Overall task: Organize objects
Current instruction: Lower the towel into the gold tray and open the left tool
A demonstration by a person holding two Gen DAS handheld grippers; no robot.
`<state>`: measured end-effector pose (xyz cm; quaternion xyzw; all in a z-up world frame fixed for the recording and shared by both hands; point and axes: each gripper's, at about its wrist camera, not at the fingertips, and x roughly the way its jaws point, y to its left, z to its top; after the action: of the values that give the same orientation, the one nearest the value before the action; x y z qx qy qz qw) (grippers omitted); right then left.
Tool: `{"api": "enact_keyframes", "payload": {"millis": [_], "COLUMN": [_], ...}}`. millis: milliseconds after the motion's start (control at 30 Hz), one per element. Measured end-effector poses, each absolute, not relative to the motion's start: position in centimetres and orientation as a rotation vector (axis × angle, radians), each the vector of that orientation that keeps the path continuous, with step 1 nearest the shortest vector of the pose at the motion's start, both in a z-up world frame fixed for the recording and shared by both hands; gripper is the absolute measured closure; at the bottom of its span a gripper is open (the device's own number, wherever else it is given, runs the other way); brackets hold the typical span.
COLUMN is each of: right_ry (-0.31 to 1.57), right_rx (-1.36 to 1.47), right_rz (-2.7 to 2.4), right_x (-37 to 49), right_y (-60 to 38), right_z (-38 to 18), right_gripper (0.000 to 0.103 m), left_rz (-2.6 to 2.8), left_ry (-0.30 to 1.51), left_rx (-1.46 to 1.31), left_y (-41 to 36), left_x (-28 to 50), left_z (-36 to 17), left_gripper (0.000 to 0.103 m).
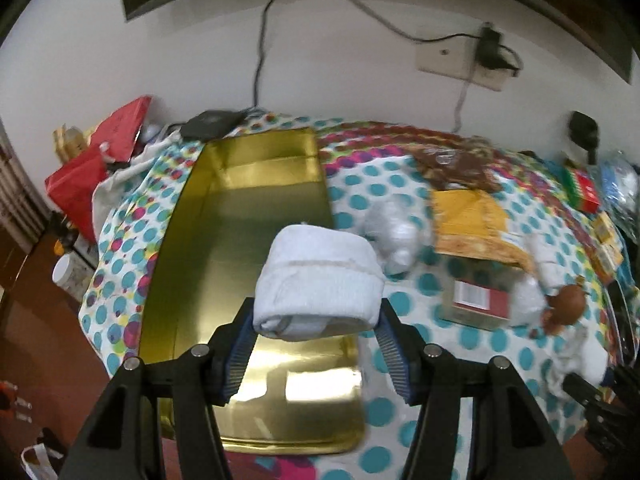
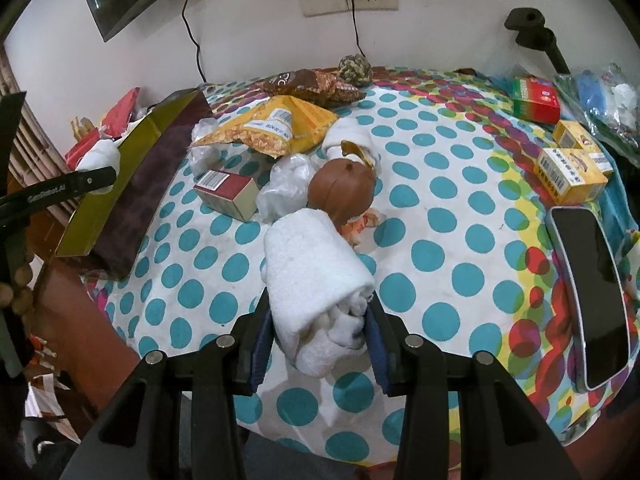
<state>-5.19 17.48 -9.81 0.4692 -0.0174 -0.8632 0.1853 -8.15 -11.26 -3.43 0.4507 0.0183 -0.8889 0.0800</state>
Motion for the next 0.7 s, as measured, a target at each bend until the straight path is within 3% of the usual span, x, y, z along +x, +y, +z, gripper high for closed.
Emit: {"api": "enact_keyframes", "payload": {"millis": [700], "right_ry": [-0.077], "right_rx": [1.384], "right_rz": [-2.422], "right_x": [-5.5], "right_y": [17.6], "right_z": [-10.7], "right_gripper": [0.063], "left_rz": [-2.542], "left_ry": [-0.003], "left_rx": [1.477], "left_y": [-17.1], "left_x": [-17.0], "left_z": [-6.3], "left_gripper": [0.044]}}
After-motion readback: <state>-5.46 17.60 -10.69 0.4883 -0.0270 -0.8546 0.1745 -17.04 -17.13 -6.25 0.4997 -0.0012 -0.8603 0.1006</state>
